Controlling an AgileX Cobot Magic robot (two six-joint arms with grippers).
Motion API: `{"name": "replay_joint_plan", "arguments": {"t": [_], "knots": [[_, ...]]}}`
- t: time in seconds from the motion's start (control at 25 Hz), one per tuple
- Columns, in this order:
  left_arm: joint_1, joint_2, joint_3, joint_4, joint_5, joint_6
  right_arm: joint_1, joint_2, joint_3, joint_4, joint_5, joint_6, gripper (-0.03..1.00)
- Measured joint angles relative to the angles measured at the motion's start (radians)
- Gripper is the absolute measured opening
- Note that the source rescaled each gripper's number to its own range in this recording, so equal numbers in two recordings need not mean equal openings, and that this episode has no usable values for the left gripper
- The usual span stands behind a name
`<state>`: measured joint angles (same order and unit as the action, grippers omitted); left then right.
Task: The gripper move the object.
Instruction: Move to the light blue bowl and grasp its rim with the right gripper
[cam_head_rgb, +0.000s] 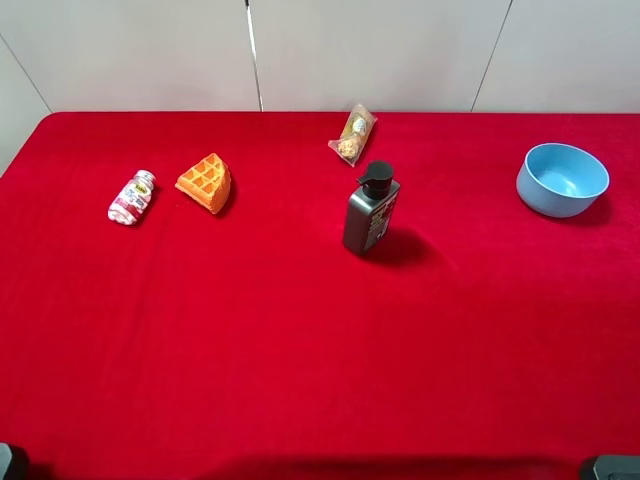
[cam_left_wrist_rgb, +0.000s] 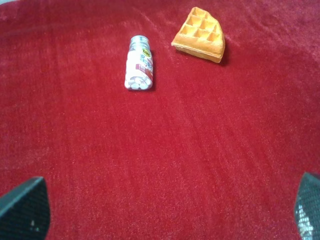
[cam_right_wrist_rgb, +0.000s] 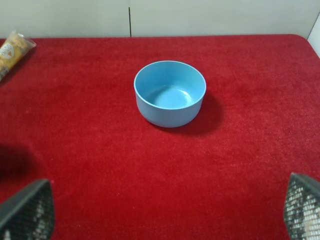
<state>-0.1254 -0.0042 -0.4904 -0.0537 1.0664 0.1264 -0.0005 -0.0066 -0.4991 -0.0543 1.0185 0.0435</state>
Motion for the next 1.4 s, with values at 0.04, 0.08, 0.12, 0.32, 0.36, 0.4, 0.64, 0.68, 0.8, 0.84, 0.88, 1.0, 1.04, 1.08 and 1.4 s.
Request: {"name": "replay_joint_plan", "arguments": {"t": [0.04,0.08,0.12,0.32,0.36,0.4,0.64,0.68,0.8,0.84,0.88,1.0,1.04,1.08,1.4], "knots": [[0.0,0.0,0.0,0.0,0.0,0.0,0.0,0.0,0.0,0.0,0.0,0.0,1.0],[0.0,0.0,0.0,0.0,0.0,0.0,0.0,0.0,0.0,0.0,0.0,0.0,1.0],[0.0,0.0,0.0,0.0,0.0,0.0,0.0,0.0,0.0,0.0,0.0,0.0,1.0],[0.0,0.0,0.0,0.0,0.0,0.0,0.0,0.0,0.0,0.0,0.0,0.0,1.0],[0.0,0.0,0.0,0.0,0.0,0.0,0.0,0.0,0.0,0.0,0.0,0.0,1.0],[0.0,0.0,0.0,0.0,0.0,0.0,0.0,0.0,0.0,0.0,0.0,0.0,1.0],[0.0,0.0,0.0,0.0,0.0,0.0,0.0,0.0,0.0,0.0,0.0,0.0,1.0],[0.0,0.0,0.0,0.0,0.0,0.0,0.0,0.0,0.0,0.0,0.0,0.0,1.0],[0.0,0.0,0.0,0.0,0.0,0.0,0.0,0.002,0.0,0.0,0.0,0.0,1.0],[0.0,0.0,0.0,0.0,0.0,0.0,0.0,0.012,0.0,0.0,0.0,0.0,1.0],[0.0,0.0,0.0,0.0,0.0,0.0,0.0,0.031,-0.002,0.002,0.0,0.0,1.0],[0.0,0.0,0.0,0.0,0.0,0.0,0.0,0.124,-0.035,0.01,0.0,0.0,1.0],[0.0,0.0,0.0,0.0,0.0,0.0,0.0,0.163,-0.054,0.011,0.0,0.0,1.0],[0.0,0.0,0.0,0.0,0.0,0.0,0.0,0.204,-0.074,0.012,0.0,0.0,1.0],[0.0,0.0,0.0,0.0,0.0,0.0,0.0,0.489,-0.243,0.042,0.001,0.0,1.0]]}}
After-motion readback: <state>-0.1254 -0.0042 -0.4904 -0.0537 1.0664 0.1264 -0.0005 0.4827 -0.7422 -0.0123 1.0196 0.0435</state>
